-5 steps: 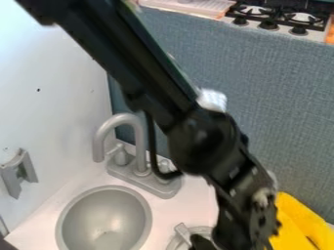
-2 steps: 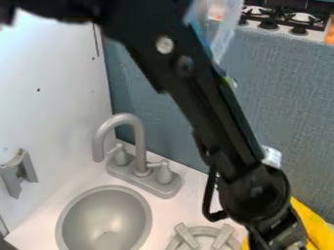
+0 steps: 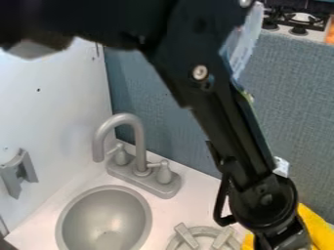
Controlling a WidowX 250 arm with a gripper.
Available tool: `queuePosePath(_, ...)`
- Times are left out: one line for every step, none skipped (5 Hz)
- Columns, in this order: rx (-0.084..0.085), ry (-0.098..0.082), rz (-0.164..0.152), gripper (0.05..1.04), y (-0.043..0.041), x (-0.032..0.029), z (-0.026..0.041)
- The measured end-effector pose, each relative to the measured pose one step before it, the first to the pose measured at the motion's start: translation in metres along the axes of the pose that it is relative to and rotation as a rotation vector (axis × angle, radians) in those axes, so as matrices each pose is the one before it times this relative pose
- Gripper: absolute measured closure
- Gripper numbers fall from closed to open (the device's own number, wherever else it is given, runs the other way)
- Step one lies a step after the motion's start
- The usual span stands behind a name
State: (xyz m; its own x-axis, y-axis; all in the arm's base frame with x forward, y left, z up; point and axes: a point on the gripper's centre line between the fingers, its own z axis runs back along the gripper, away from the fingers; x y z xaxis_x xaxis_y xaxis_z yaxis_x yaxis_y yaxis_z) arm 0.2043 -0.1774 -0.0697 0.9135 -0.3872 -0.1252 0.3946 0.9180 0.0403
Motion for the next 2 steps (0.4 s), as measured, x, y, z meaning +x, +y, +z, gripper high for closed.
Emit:
queuePosePath(-0.016, 0.0428, 0.0197, 0.083, 0.00624, -0.00043, -0.00972)
queuePosePath(-0.0408, 0.0224, -0.0025, 0.083, 0.00158, 0.00014, -0.00939)
